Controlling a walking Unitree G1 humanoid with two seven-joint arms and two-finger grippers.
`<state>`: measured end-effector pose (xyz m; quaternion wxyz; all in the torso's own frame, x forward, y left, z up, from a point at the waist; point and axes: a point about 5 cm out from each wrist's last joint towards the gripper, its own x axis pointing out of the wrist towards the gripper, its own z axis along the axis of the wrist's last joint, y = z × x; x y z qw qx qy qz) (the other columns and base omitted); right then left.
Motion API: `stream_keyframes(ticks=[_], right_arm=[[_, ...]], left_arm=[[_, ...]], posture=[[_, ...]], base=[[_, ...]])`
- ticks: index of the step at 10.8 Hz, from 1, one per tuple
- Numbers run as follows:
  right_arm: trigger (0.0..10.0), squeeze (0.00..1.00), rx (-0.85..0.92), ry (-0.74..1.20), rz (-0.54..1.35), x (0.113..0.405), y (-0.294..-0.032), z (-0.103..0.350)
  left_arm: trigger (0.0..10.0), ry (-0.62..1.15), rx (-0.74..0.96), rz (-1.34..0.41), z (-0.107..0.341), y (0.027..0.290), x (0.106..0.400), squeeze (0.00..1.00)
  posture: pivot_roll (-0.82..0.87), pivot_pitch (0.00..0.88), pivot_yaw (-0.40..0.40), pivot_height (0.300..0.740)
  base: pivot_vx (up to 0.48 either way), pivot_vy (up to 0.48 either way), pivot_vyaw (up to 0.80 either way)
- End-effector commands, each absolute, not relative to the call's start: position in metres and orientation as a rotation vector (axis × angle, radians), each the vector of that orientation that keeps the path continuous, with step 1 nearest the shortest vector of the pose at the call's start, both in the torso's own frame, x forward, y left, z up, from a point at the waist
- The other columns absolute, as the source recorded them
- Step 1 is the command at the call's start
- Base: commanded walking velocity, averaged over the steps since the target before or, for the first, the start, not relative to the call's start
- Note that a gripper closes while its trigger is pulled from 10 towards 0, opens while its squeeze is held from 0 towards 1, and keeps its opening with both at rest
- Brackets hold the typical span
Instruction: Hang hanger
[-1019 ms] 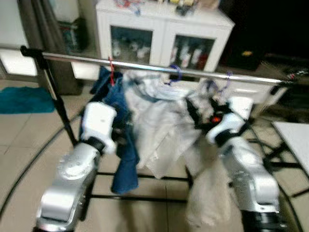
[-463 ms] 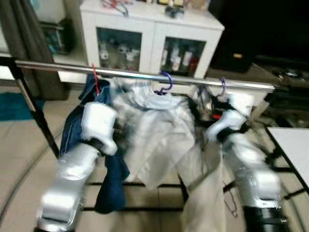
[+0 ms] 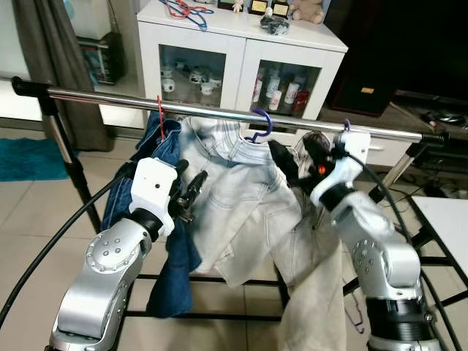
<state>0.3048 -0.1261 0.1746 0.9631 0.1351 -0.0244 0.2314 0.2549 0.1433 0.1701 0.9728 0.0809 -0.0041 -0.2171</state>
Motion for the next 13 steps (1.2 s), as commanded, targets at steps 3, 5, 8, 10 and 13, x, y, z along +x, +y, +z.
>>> stream_keyframes(ticks=[3, 5, 8, 10, 13], right_arm=[[10.0, 0.0, 0.227, -0.005, 0.527, 0.328, -0.114, 0.175], [10.0, 1.0, 0.229, 0.029, 0.594, 0.335, -0.106, 0.173], [10.0, 0.0, 0.262, 0.035, 0.559, 0.351, -0.106, 0.18], [10.0, 0.0, 0.27, 0.039, 0.544, 0.359, -0.103, 0.182], [8.2, 0.0, 0.272, 0.058, 0.55, 0.369, -0.094, 0.181]], left_arm=[[10.0, -0.008, 0.164, -0.481, 0.172, 0.138, 0.256, 0.0], [10.0, -0.005, 0.169, -0.49, 0.171, 0.137, 0.255, 0.0], [10.0, -0.002, 0.171, -0.492, 0.171, 0.137, 0.256, 0.0], [10.0, -0.004, 0.172, -0.494, 0.171, 0.137, 0.256, 0.0], [10.0, -0.004, 0.173, -0.492, 0.171, 0.138, 0.256, 0.0]], posture=[[0.14, 0.0, -0.111, 0.74], [0.14, 0.0, -0.121, 0.74], [0.14, 0.0, -0.12, 0.74], [0.14, 0.0, -0.118, 0.74], [0.14, 0.0, -0.118, 0.74]], base=[[0.0, 0.0, 0.0], [0.0, 0.0, 0.0], [0.0, 0.0, 0.0], [0.0, 0.0, 0.0], [0.0, 0.0, 0.0]])
